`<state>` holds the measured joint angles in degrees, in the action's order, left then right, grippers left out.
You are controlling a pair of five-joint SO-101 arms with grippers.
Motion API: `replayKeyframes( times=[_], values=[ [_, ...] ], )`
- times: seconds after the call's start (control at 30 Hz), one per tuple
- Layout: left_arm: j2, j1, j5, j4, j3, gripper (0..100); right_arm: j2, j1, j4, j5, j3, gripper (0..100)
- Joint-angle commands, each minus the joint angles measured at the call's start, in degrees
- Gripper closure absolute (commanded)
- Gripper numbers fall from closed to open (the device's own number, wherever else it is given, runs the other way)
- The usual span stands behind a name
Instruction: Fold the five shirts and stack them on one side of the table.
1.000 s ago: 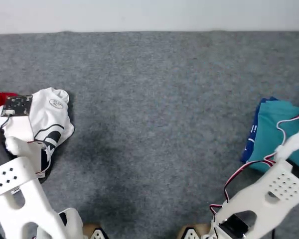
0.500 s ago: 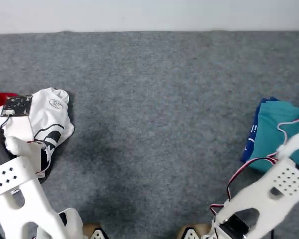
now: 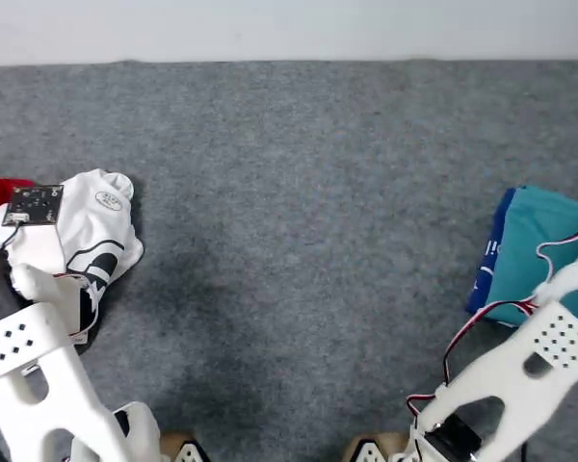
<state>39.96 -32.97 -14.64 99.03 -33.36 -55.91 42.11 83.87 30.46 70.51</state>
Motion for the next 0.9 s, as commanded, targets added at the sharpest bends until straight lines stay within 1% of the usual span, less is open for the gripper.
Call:
replayKeyframes(
  times=[0.0, 0.1, 0.2, 0.33, 0.4, 0.47, 0.57, 0.67, 0.87],
  values=[
    [1.1, 0.4, -0.1, 0.0, 0.2, 100, 4.8, -2.0, 8.4, 0.4, 7.5, 99.0],
    [1.1, 0.4, -0.1, -0.2, 0.1, 100, 3.6, -5.5, 12.0, 0.4, 7.6, 99.0],
    [1.1, 0.4, -0.1, 0.1, 0.3, 100, -0.2, -9.5, 11.1, 0.4, 7.0, 99.0],
    [1.1, 0.3, -0.1, 0.1, 0.5, 100, -9.9, -14.6, 2.8, 0.4, 7.6, 99.0],
    [1.1, 0.4, -0.1, 0.1, 0.5, 100, -13.2, -15.9, -2.0, 0.4, 8.9, 99.0],
    [1.1, 0.4, -0.1, 0.1, 0.5, 100, -14.5, -16.2, -3.1, 0.3, 12.0, 99.0],
    [1.1, 0.4, -0.3, 0.1, 0.5, 100, -14.0, -16.4, -0.7, -4.1, 19.2, 99.0],
    [1.1, 0.4, -0.4, 0.1, 0.5, 100, -13.0, -16.3, 4.4, -8.2, 26.5, 99.0],
    [1.1, 0.4, -0.4, 0.1, 0.5, 100, -5.7, -16.6, 15.0, -9.0, 25.5, 99.0]
  ],
)
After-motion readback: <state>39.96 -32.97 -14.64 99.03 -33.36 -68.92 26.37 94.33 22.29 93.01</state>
